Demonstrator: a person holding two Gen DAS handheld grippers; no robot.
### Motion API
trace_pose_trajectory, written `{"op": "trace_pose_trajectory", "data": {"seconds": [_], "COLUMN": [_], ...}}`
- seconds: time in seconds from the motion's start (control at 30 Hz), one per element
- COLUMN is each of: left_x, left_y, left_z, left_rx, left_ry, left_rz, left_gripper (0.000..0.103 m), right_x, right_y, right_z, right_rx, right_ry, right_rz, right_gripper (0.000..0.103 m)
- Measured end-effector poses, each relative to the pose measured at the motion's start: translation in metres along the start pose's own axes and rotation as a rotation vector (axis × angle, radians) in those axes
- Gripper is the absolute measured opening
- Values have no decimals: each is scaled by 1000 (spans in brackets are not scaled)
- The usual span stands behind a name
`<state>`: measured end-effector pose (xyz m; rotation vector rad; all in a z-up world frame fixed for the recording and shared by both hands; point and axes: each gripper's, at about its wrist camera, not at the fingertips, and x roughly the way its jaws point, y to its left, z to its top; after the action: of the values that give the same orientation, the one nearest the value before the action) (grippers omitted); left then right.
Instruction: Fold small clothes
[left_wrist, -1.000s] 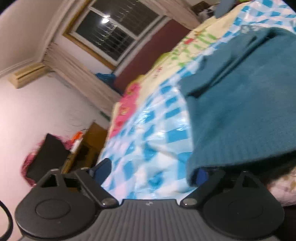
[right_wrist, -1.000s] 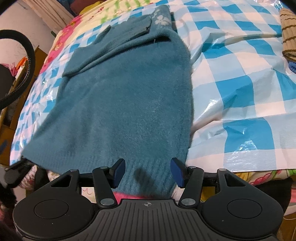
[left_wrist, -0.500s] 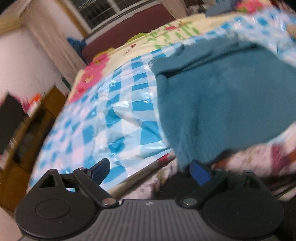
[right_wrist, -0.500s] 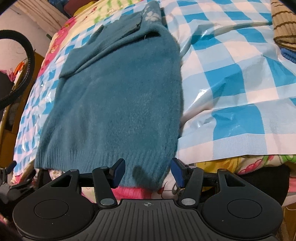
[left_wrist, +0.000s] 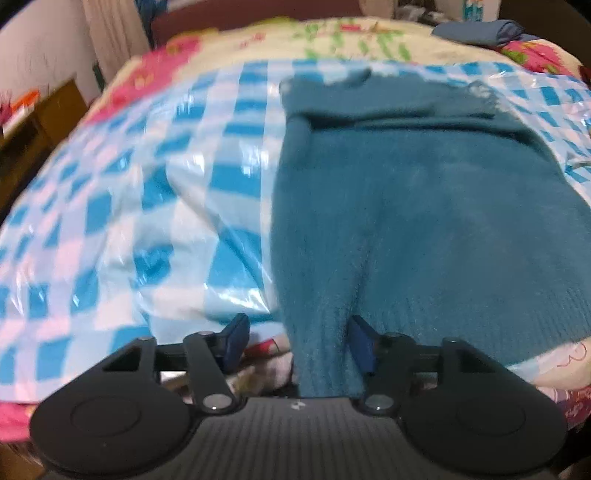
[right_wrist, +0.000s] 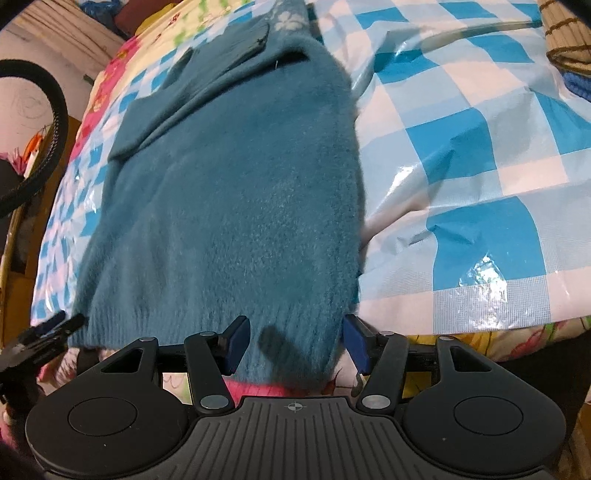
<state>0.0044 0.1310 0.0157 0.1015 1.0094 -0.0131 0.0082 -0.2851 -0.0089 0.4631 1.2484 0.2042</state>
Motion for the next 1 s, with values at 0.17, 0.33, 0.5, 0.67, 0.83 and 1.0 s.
{"op": "trace_pose_trajectory", "data": {"seconds": [0.17,0.33,0.5,0.67,0.83,1.0], "left_x": [5,2,-11,-16,-19,0], "left_y": [-5,-7,-2,18,29,47], "left_z": [6,10,22,34,71,134], "left_rx": [-18,16,-49,-216,-301,-366], "left_ry": [43,76,45,0,-113,-213], "left_rz": [-57,-92,-173,-298,-389,-461], "left_gripper": [42,21,14,14,14,14], "right_x": [6,3,-3,-19,-33,-36], "right_y": [-7,-10,-12,-9,5,16], "right_z": [1,0,2,12,50,118], "right_rx": [27,12,76,142,160,199], "right_ry": [-5,-15,-56,-153,-266,-421], "right_rz": [22,39,177,350,466,526], "right_gripper": [56,22,15,14,14,13]}}
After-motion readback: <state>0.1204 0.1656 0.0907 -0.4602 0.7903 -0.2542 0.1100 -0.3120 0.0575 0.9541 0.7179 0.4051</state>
